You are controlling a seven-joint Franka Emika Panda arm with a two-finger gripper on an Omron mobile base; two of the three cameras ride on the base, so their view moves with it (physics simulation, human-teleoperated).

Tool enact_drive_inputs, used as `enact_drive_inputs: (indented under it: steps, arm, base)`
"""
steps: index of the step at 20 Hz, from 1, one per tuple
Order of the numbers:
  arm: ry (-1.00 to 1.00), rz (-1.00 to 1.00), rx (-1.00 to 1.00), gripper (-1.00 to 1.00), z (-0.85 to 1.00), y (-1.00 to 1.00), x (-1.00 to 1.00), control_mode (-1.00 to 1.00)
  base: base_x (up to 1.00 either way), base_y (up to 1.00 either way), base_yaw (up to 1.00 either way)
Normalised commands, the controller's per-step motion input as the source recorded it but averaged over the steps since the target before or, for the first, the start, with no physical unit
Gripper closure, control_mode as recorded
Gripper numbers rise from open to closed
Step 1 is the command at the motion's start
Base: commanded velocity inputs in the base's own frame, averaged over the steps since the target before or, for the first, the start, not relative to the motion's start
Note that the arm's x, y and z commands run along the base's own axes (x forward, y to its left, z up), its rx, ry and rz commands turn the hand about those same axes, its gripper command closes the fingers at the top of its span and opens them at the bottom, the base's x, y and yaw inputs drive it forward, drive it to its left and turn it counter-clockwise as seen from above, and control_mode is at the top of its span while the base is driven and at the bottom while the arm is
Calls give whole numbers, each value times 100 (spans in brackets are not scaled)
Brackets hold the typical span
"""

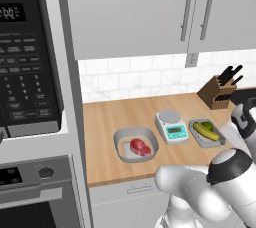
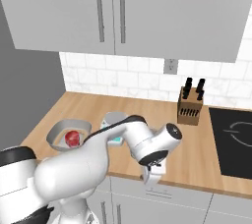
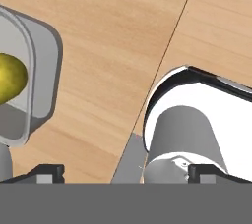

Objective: Take the meat container that has the steak and place it on the second highest rack of the freezer. Then take the vegetable container that has the lime and cucumber and place it on the highest rack of the freezer.

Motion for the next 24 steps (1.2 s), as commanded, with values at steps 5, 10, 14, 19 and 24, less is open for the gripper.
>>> enact_drive_inputs:
  steps: [5, 10, 14, 19, 24]
  arm:
    - [0, 0, 0, -100, 11, 23, 42, -100]
    - [0, -1, 0, -100, -2, 2, 15, -100]
    - [4, -4, 0, -100, -18, 0, 54, -100]
    - [1, -3, 0, -100, -20, 0, 42, -100]
    - [0, -1, 0, -100, -41, -12, 10, -100]
  base:
    - [0, 0, 0]
    - [0, 0, 0]
    - [0, 0, 0]
    - [0, 0, 0]
    - [0, 0, 0]
